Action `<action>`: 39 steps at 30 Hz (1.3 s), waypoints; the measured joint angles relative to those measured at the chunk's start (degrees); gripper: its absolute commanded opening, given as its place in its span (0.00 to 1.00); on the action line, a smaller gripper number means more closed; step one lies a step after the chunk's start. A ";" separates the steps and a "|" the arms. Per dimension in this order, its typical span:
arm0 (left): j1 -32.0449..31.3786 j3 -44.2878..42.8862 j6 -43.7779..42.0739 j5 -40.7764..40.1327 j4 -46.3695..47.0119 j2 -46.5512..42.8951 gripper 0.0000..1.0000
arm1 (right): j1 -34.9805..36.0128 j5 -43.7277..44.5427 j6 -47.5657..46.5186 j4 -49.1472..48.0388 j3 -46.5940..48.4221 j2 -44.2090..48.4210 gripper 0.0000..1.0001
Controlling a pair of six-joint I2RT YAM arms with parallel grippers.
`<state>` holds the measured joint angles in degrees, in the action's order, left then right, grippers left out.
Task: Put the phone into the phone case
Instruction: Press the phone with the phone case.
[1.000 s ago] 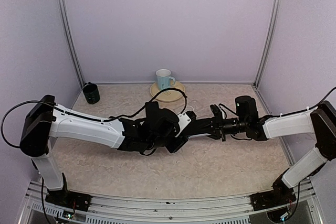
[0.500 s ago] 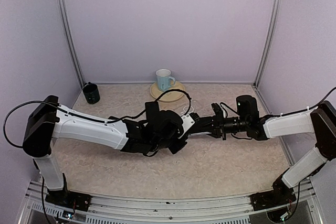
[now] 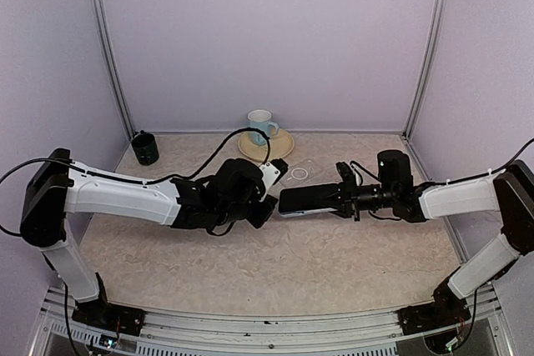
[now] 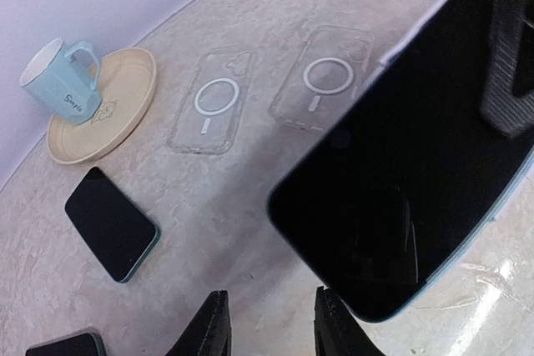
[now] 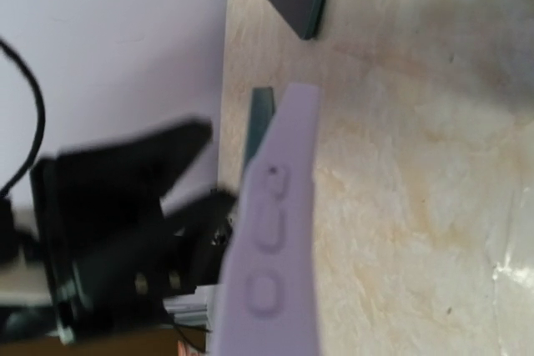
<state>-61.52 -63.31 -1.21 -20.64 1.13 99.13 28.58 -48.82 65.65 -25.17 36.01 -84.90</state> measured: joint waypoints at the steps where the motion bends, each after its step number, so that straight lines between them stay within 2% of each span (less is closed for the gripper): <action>1: 0.57 0.07 0.74 -0.20 0.00 -0.20 0.36 | 0.00 -0.26 0.00 -0.07 0.00 0.00 0.00; 7: 2.43 2.29 4.35 1.42 1.11 -1.07 0.44 | 0.00 -1.36 -0.22 -0.46 0.00 0.00 0.00; 12: 1.25 4.13 4.24 3.93 2.34 -2.38 0.50 | 0.00 -1.38 -0.20 -0.48 0.00 0.00 0.00; 18: -1.09 3.76 3.63 3.76 3.32 -2.56 0.54 | 0.00 -1.46 -0.15 -1.22 -0.02 0.00 0.01; 25: 0.24 3.69 6.01 4.39 3.98 -2.32 0.58 | 0.00 -1.42 -0.44 -2.01 -0.02 0.00 0.01; 32: 5.55 6.84 11.80 7.85 7.54 -3.13 0.58 | 0.00 -2.38 -1.79 -2.97 -0.22 0.26 0.01; 39: 11.15 9.46 18.25 15.89 9.16 -4.68 0.59 | 0.00 -4.07 -2.23 -6.38 -0.70 0.46 0.01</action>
<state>-50.37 -53.84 17.04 -4.75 10.28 94.45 28.58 -52.88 63.42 -31.55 35.31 -84.44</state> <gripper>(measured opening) 0.583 0.107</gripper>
